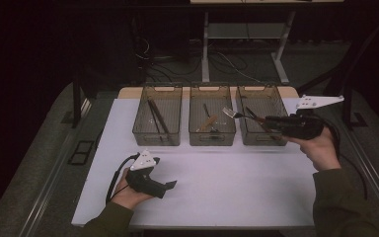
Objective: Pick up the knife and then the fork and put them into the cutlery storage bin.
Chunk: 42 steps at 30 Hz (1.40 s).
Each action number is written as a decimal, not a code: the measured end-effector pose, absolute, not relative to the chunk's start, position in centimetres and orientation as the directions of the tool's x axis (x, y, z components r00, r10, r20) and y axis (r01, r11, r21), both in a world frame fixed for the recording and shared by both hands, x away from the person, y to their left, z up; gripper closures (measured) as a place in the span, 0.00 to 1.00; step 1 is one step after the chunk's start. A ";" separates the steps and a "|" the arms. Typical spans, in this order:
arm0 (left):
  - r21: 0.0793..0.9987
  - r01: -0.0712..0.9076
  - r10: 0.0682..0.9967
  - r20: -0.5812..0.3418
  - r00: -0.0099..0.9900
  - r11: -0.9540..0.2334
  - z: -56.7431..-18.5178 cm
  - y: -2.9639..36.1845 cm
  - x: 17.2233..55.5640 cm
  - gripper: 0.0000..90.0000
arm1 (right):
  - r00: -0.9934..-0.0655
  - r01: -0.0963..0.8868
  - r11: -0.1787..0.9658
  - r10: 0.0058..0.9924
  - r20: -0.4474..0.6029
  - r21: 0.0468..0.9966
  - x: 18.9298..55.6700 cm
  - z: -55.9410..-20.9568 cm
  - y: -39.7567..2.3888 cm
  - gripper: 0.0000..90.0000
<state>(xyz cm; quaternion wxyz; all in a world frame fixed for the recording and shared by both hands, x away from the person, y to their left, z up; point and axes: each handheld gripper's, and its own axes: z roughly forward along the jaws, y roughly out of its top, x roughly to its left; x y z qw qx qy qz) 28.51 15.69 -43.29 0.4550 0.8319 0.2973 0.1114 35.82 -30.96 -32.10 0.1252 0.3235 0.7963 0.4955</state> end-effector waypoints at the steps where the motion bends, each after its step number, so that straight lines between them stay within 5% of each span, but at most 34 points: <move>1: 0.819 0.402 0.604 -0.088 0.792 -0.409 -43.3 15.6 28.5 0.00 | -0.748 0.393 0.293 0.653 0.118 0.872 36.0 -31.9 -31.3 0.83; 25: 0.816 0.374 0.568 -0.069 0.820 -0.441 -43.4 15.0 28.1 0.00 | -0.396 0.559 0.170 0.914 0.081 0.812 41.5 -33.8 -34.2 0.83; 42: 0.806 0.370 0.548 -0.068 0.834 -0.463 -43.6 14.7 28.0 0.00 | -0.339 0.656 0.157 0.935 0.103 0.738 45.7 -37.9 -32.1 0.83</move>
